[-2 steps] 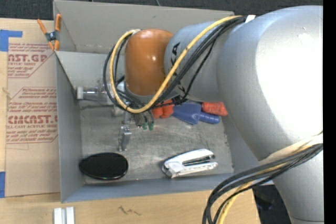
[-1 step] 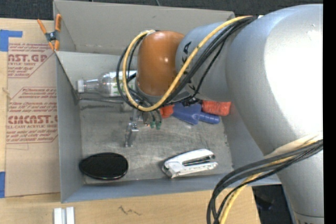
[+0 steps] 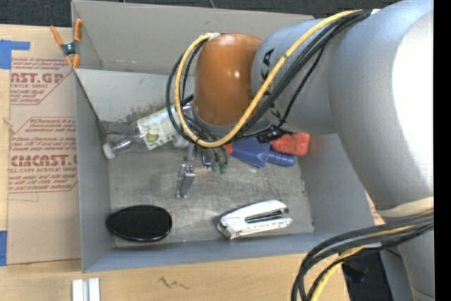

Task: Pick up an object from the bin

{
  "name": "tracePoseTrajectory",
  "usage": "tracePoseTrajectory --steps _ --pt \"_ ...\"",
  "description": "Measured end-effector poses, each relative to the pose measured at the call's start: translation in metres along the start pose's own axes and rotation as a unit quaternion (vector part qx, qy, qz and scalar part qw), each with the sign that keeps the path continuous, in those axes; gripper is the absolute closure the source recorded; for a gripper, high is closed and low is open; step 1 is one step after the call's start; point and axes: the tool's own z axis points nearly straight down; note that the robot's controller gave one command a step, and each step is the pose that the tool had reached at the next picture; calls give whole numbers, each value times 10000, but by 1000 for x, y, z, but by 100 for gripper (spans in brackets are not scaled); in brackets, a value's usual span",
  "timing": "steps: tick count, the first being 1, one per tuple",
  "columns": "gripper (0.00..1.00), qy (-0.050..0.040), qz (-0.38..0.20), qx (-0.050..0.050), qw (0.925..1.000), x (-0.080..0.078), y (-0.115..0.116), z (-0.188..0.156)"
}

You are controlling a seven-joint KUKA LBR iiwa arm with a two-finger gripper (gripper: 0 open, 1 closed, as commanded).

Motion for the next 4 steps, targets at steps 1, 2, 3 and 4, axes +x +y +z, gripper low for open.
tracePoseTrajectory --steps 1,2,3,4 --pt "0 -75 352 -41 9993 2 12 -37" --pt "0 -48 -33 -21 10000 5 -5 -30" --pt "0 -58 -1305 -33 9914 -2 -7 -3" --pt "100 -48 575 -36 9983 -13 9 45"
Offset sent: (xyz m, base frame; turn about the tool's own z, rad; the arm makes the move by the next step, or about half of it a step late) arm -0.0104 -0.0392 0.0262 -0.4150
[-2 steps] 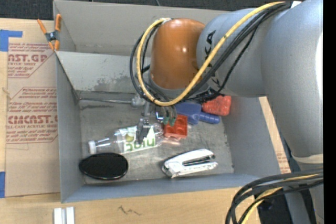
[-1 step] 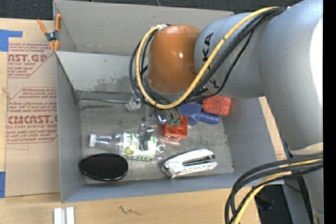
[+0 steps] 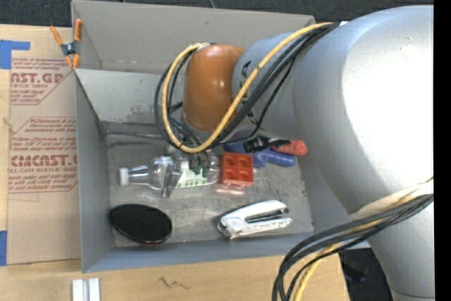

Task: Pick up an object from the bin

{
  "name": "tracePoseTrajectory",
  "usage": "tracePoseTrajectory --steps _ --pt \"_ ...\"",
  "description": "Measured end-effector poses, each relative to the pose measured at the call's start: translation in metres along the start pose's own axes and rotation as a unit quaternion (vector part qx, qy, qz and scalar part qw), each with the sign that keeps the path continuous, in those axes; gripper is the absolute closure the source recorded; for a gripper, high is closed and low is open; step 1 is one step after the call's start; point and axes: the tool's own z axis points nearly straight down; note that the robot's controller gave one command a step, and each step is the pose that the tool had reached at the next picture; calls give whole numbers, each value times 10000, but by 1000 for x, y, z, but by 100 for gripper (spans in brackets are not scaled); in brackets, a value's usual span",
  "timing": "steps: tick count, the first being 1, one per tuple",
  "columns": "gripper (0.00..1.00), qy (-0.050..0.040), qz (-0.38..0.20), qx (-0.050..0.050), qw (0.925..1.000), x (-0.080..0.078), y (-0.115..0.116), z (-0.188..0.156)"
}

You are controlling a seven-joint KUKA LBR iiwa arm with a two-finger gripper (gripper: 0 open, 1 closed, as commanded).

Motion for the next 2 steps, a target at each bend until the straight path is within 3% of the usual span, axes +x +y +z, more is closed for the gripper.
tracePoseTrajectory --steps 1,2 --pt "100 0 0 -1 10000 0 0 0" --pt "100 -2 -170 8 9999 9 -5 -117"
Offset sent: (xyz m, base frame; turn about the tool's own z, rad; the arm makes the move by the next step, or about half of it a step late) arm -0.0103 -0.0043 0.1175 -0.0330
